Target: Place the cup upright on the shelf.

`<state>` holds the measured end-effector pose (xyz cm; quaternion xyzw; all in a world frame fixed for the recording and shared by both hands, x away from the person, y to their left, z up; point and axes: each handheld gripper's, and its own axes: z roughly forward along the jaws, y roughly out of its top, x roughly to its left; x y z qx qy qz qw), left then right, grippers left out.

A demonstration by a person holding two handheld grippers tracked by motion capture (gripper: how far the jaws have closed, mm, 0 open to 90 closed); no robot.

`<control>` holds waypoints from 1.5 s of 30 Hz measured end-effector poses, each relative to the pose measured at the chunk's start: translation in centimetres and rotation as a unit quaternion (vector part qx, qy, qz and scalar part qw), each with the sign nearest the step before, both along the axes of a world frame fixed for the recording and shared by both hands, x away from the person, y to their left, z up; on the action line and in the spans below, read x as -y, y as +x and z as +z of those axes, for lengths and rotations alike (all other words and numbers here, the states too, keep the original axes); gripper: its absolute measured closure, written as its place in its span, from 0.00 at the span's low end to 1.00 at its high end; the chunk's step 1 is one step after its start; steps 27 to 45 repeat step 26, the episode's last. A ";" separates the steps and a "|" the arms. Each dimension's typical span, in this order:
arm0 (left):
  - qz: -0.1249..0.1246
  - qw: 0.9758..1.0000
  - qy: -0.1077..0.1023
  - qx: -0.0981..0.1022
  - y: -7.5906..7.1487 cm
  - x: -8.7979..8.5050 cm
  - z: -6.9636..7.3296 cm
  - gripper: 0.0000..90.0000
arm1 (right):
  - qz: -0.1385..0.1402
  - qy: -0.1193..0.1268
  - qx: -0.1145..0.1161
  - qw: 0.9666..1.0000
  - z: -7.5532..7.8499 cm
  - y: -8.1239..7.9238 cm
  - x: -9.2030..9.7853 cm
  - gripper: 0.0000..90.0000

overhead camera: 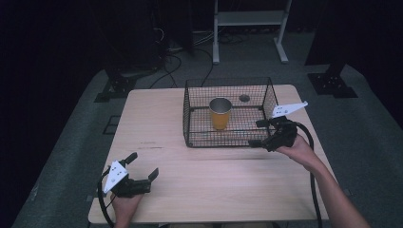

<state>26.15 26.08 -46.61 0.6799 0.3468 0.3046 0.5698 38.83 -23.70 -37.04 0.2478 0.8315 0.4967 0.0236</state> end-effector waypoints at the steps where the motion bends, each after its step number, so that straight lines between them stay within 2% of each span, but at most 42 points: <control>1: 0.000 1.000 0.000 0.000 0.0 0.0 0.0 0.01 | -0.002 0.003 -0.003 1.000 -0.3 -0.2 0.2 0.00; 12: 0.000 1.000 0.000 0.000 0.0 0.0 0.0 0.01 | -0.009 0.017 -0.006 1.000 -1.3 -1.8 1.0 0.00; 20: 0.002 1.000 0.000 -0.001 0.0 0.0 0.0 0.01 | -0.034 0.023 -0.001 0.999 -2.2 -3.7 1.9 0.00; 21: 0.004 1.000 -0.001 -0.001 0.0 0.0 0.0 0.01 | -0.048 0.030 0.003 0.998 -2.6 -4.6 2.2 0.00; 22: 0.004 1.000 -0.001 -0.001 0.0 0.0 0.0 0.01 | -0.048 0.030 0.003 0.998 -2.6 -4.6 2.2 0.00; 23: 0.005 1.000 -0.002 -0.001 0.0 -0.1 0.0 0.01 | -0.064 0.049 0.005 0.997 -3.5 -6.2 2.5 0.00; 24: 0.005 1.000 -0.002 -0.001 0.0 -0.1 0.0 0.01 | -0.069 0.061 0.006 0.996 -4.0 -6.9 2.7 0.00; 25: 0.006 1.000 -0.002 -0.001 0.0 -0.1 0.0 0.01 | -0.069 0.061 0.006 0.996 -4.0 -6.9 2.7 0.00; 26: 0.006 1.000 -0.002 -0.002 0.0 -0.1 0.0 0.01 | -0.079 0.074 0.006 0.994 -4.6 -7.8 2.8 0.00; 45: 0.006 1.000 -0.002 -0.002 0.0 -0.1 0.0 0.01 | -0.079 0.074 0.006 0.994 -4.6 -7.8 2.8 0.00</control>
